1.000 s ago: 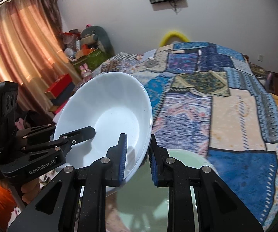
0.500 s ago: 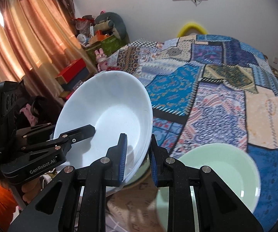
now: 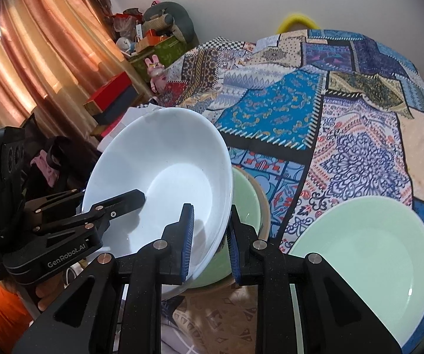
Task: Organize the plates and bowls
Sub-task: 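Carry the white bowl with the left gripper over the nested bowls, then lower the white bowl into the mint green bowl and open the left gripper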
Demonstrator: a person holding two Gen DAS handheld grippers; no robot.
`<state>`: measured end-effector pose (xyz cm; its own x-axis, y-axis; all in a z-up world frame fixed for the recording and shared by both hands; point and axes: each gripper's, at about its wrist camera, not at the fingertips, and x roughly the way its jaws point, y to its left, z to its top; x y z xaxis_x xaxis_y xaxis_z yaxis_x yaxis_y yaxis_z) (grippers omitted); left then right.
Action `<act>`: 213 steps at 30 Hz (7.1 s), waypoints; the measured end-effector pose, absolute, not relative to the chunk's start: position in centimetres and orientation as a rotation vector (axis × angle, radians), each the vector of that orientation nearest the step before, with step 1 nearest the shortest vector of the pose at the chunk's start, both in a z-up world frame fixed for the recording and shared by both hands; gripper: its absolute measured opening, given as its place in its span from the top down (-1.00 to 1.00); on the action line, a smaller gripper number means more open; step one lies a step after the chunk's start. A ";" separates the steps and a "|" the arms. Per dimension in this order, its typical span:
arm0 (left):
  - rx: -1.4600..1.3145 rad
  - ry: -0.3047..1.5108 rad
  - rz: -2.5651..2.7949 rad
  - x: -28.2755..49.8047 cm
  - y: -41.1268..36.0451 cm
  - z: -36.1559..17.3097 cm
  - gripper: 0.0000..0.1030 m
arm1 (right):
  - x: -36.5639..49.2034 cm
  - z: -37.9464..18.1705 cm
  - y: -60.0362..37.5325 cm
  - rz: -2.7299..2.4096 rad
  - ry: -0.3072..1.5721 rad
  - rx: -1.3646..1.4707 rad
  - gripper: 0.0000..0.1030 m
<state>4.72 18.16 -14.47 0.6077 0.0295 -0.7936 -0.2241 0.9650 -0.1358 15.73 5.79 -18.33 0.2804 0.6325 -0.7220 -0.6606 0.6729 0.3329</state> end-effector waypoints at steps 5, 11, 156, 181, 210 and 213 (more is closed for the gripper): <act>-0.228 0.921 0.163 4.6 18.8 -15.7 0.61 | 15.7 -19.5 6.3 0.866 0.977 -0.033 0.62; -0.217 0.936 0.147 4.9 18.9 -16.6 0.61 | 15.7 -20.3 6.5 0.848 0.995 -0.040 0.62; -0.260 0.909 -0.016 8.7 6.9 -11.5 0.31 | 16.0 -15.1 -7.6 0.558 0.858 0.151 0.32; -0.211 1.030 -0.083 11.4 1.4 -15.4 0.31 | 16.2 -19.3 -12.5 0.485 0.955 0.218 0.31; -0.249 1.020 -0.070 10.6 2.6 -16.1 0.24 | 15.1 -18.4 -13.4 0.463 0.897 0.204 0.10; -0.229 0.976 -0.062 9.5 2.7 -14.5 0.21 | 14.4 -17.1 -13.5 0.470 0.862 0.193 0.03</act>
<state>9.49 2.70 -14.46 0.5605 -0.1553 -0.8134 -0.0505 0.9740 -0.2207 14.44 -13.48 -17.05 0.5574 0.4716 -0.6833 -0.3187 0.8815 0.3485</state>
